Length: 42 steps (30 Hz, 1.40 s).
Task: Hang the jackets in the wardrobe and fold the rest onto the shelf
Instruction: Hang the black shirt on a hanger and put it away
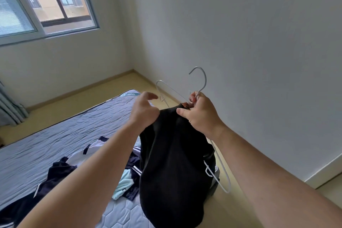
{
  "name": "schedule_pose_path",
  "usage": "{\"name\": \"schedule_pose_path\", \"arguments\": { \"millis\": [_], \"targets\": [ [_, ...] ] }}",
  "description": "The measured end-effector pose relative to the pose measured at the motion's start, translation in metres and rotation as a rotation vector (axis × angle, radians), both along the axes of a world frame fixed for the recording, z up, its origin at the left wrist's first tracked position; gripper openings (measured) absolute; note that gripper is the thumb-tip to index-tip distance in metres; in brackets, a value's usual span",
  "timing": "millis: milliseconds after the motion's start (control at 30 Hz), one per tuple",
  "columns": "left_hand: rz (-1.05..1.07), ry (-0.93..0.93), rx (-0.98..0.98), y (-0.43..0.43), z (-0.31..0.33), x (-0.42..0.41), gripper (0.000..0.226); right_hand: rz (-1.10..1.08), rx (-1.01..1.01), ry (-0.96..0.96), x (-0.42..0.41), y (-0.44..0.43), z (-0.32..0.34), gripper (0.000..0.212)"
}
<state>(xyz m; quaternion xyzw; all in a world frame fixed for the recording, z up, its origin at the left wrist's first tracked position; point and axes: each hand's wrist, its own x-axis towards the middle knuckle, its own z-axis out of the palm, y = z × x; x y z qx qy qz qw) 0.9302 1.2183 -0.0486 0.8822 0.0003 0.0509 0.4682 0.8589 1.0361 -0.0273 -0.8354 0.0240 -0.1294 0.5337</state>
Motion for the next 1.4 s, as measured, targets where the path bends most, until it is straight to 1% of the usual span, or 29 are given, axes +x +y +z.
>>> {"name": "schedule_pose_path", "arguments": {
  "millis": [67,100,133,200,233,267,300,367,400,433,500,567,633,700,767,833,900,967,1067,1133,1200,1300,1400],
  "targets": [
    [-0.233,-0.045,-0.125,-0.014,0.002,-0.013,0.047,-0.005,-0.005,0.017,0.000,0.002,-0.005,0.047],
    [-0.310,-0.083,-0.117,-0.019,0.002,-0.018,0.045,-0.019,-0.012,0.024,0.000,0.002,-0.008,0.046],
    [-0.347,-0.142,-0.077,-0.023,-0.001,-0.023,0.042,-0.046,-0.021,0.027,0.000,0.001,-0.011,0.046],
    [-0.317,-0.287,0.028,-0.029,-0.009,-0.031,0.031,-0.131,-0.034,0.022,0.001,-0.003,-0.014,0.044],
    [-0.296,-0.318,0.052,-0.032,-0.013,-0.034,0.026,-0.173,-0.029,0.016,0.002,-0.006,-0.013,0.044],
    [-0.289,-0.290,0.046,-0.035,-0.018,-0.037,0.022,-0.204,-0.020,0.010,0.003,-0.008,-0.013,0.043],
    [-0.302,-0.210,0.003,-0.038,-0.022,-0.040,0.018,-0.225,-0.015,0.005,0.004,-0.011,-0.011,0.041],
    [-0.363,-0.032,-0.140,-0.042,-0.029,-0.042,0.011,-0.248,-0.014,0.004,0.006,-0.016,-0.008,0.035],
    [-0.387,0.005,-0.190,-0.042,-0.032,-0.043,0.010,-0.256,-0.010,0.008,0.007,-0.018,-0.007,0.032],
    [-0.406,0.001,-0.207,-0.042,-0.035,-0.044,0.013,-0.265,-0.005,0.014,0.007,-0.021,-0.007,0.029],
    [-0.450,-0.068,-0.195,-0.044,-0.039,-0.048,0.028,-0.282,0.007,0.027,0.006,-0.026,-0.007,0.025],
    [-0.495,-0.134,-0.090,-0.048,-0.040,-0.051,0.041,-0.289,0.033,0.041,0.006,-0.029,-0.007,0.023],
    [-0.532,-0.117,0.062,-0.056,-0.039,-0.053,0.048,-0.291,0.044,0.040,0.006,-0.030,-0.008,0.022],
    [-0.515,-0.100,0.172,-0.064,-0.038,-0.055,0.052,-0.290,0.031,0.029,0.007,-0.030,-0.009,0.021],
    [-0.450,-0.137,0.249,-0.071,-0.037,-0.055,0.054,-0.287,0.026,0.020,0.008,-0.031,-0.009,0.019],
    [-0.417,-0.163,0.327,-0.078,-0.036,-0.053,0.050,-0.289,0.022,0.016,0.008,-0.033,-0.010,0.019],
    [-0.426,-0.159,0.382,-0.085,-0.037,-0.050,0.041,-0.301,0.010,0.015,0.008,-0.036,-0.011,0.019],
    [-0.432,-0.105,0.370,-0.089,-0.038,-0.045,0.037,-0.318,0.011,0.019,0.008,-0.038,-0.012,0.020],
    [-0.362,0.055,0.224,-0.087,-0.035,-0.029,0.023,-0.368,0.010,0.015,0.008,-0.043,-0.014,0.019],
    [-0.319,0.113,0.127,-0.083,-0.031,-0.017,0.013,-0.420,-0.019,0.014,0.008,-0.047,-0.016,0.019],
    [-0.311,0.139,0.061,-0.082,-0.028,-0.010,0.009,-0.455,-0.052,0.011,0.008,-0.050,-0.019,0.018],
    [-0.295,0.060,0.018,-0.083,-0.024,-0.005,0.012,-0.483,-0.073,-0.005,0.011,-0.050,-0.018,0.018],
    [-0.251,-0.125,0.117,-0.083,-0.018,-0.002,0.010,-0.497,-0.066,-0.029,0.015,-0.053,-0.012,0.020]
  ]
}}
